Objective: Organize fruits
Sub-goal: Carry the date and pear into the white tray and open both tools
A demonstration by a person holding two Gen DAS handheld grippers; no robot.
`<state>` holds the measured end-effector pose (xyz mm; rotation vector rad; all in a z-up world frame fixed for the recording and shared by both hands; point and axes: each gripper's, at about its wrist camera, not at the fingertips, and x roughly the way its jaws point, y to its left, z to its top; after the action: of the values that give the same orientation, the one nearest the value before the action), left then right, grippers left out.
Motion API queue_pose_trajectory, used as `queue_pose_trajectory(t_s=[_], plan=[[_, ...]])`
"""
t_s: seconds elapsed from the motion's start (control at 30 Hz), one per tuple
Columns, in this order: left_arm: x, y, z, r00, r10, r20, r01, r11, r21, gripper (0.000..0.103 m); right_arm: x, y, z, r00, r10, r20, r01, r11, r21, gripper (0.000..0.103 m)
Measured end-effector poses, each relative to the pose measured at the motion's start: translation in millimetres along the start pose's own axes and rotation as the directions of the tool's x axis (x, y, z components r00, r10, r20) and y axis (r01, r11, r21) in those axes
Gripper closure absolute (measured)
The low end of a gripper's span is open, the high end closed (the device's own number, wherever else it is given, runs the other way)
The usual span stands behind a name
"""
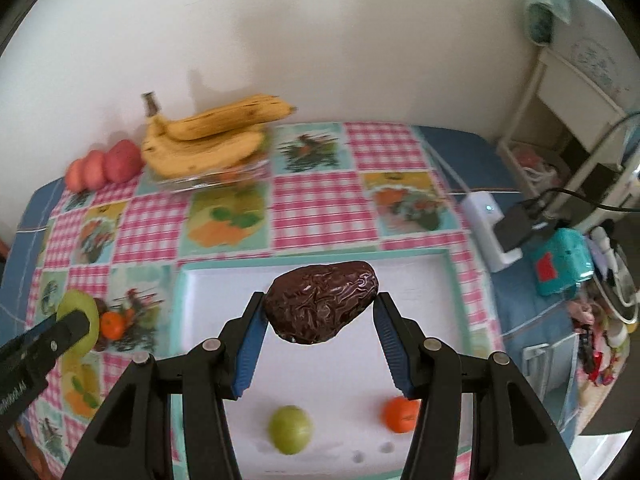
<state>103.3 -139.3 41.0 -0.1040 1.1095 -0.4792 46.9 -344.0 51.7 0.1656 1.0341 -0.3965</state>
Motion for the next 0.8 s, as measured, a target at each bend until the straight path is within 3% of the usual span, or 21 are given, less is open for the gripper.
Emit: queue_pose_trajectory(t_s=[0.27,0.5,0.8], plan=[[29.3,-56.3,-22.3,0.996,-0.017,-0.089,0.029,0.99,0.139,0.059,1.1,-36.0,-4.0,0.998,-0.055,-0.002,0.055,0.998,0.029,0.047],[59.7,-73.3,-47.3,0.984,0.013,-0.176,0.021,0.982,0.19,0.059,6.8,-57.2,-10.2,0.998,-0.066,-0.016,0.067,0.996,0.053,0.047],[91.9,-87.3,-77.2,0.963,0.058,-0.262,0.007,0.97,0.242,0.059,64.4,-65.3,-31.4,0.984,-0.051,-0.169,0.061,0.997,0.055,0.047]])
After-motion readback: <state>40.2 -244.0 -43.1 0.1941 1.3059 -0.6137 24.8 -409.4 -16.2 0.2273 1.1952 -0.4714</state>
